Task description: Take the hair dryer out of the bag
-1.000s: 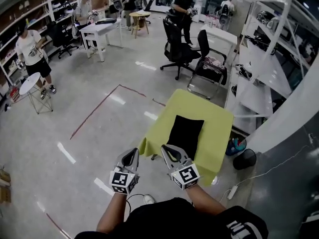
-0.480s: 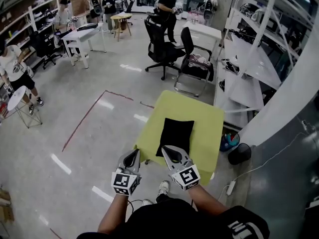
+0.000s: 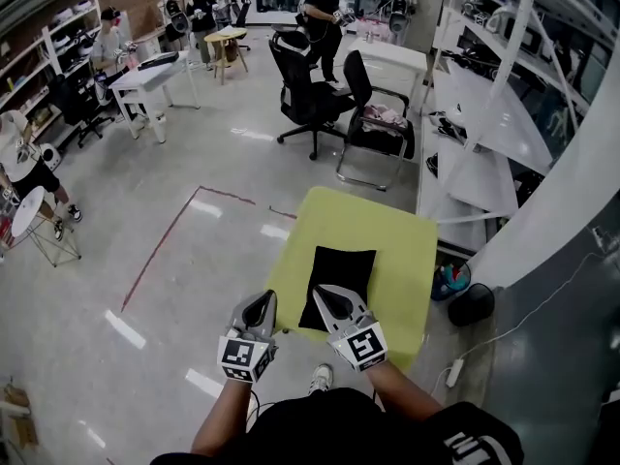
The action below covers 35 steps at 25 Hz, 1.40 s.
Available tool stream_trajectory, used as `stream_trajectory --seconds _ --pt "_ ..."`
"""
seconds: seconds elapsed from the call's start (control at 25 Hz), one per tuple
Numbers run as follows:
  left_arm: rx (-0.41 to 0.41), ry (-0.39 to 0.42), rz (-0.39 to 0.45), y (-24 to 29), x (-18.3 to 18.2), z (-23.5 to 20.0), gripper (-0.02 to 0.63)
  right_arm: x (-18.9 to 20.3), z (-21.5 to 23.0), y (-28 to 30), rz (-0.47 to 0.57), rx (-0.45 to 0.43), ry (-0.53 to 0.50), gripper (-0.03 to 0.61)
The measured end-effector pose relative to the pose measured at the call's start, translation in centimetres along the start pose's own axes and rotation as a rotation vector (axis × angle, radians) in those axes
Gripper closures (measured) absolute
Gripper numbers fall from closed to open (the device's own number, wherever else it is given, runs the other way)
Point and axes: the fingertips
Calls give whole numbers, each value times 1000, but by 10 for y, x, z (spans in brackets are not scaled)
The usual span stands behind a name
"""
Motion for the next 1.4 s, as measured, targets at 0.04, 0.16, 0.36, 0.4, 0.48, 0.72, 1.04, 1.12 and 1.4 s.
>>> stream_trajectory --seconds 0.04,0.16,0.36,0.4,0.48,0.72,1.04,1.12,1.4 --pt "3 1 3 7 -1 -1 607 -2 6 3 5 1 4 572" --pt "7 5 6 29 -3 -3 607 -8 20 10 21 -12 8 572" --pt "18 18 1 59 -4 1 607 -21 50 11 63 -12 40 572" --pt "20 20 -1 64 -3 3 607 -22 56 11 69 -7 45 572" --pt "26 28 -11 70 -3 6 607 -20 67 9 71 6 60 572" --pt "64 68 -50 82 -2 14 607 -14 93 6 86 56 121 572" --pt "153 61 -69 108 15 25 607 6 116 4 70 115 213 572" --pt "185 61 -70 117 20 26 607 6 122 6 67 146 211 572" --pt "324 54 -62 141 36 37 607 30 138 -1 4 275 231 572"
Point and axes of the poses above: the fingertips, and each gripper's own axes: y forward along the fingers, z to its right, x out of its underside, and after that the axes turned 15 degrees about y, right-handed
